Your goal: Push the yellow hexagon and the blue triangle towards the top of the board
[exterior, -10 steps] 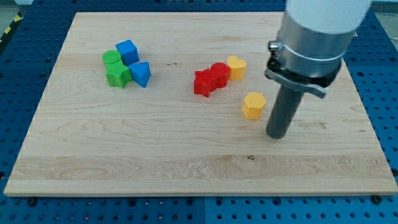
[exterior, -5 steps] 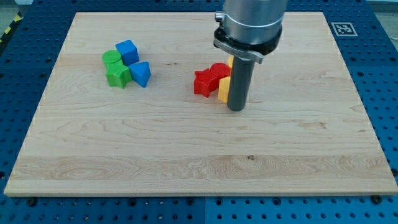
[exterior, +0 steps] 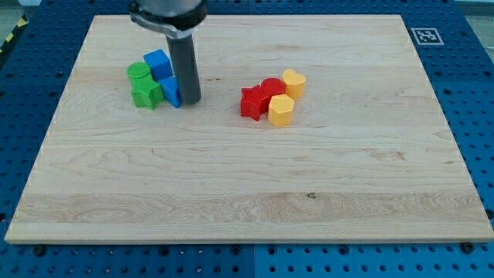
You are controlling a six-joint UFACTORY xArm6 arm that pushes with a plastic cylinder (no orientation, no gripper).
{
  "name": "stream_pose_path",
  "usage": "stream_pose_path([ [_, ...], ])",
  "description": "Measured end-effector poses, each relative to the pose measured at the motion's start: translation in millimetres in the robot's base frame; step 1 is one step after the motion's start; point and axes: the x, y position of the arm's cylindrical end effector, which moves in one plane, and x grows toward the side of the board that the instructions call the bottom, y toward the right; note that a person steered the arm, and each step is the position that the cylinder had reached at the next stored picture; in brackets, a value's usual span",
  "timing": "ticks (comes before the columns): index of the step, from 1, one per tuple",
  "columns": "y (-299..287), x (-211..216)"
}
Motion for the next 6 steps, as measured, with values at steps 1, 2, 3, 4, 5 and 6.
stream_pose_path([
  [1, -1, 7],
  [2, 10, 46],
  [3, 30, 49],
  [4, 30, 43],
  [5, 48, 31],
  [6, 75, 30],
])
